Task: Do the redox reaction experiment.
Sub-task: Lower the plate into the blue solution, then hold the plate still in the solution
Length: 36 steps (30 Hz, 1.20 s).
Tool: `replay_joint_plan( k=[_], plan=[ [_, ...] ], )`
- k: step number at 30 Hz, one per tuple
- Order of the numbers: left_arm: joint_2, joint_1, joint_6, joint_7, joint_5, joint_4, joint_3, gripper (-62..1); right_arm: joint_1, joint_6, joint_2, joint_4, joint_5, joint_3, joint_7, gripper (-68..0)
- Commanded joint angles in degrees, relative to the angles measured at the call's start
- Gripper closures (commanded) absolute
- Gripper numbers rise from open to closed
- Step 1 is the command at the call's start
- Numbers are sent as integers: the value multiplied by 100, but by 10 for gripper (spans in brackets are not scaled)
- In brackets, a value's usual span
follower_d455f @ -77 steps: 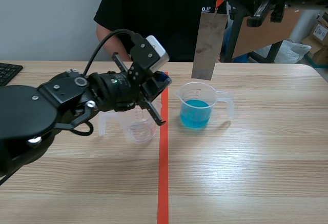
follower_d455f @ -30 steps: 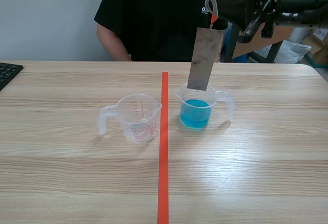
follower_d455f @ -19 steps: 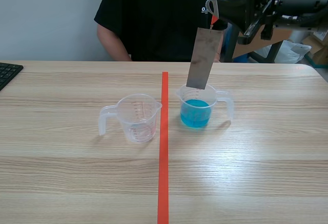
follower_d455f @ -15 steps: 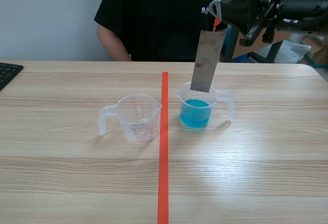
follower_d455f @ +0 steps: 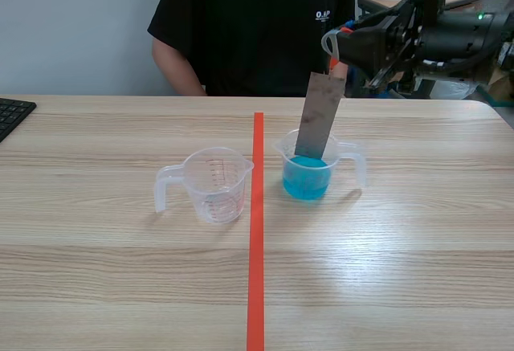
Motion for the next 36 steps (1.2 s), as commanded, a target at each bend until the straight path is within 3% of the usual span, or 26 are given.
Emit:
replay_joint_plan(
  k=[1, 16, 36],
  plan=[
    [-31, 0, -13, -55, -33, 31, -26, -31, 144, 35, -66, -33, -9, -9, 173, -16],
    [-33, 0, -13, -39, -33, 31, -26, -31, 164, 35, -400, -892, -745, -216, 787, -16],
    [-33, 0, -13, -39, -33, 31, -26, -31, 162, 35, -402, -1078, -909, -216, 835, -16]
  ],
)
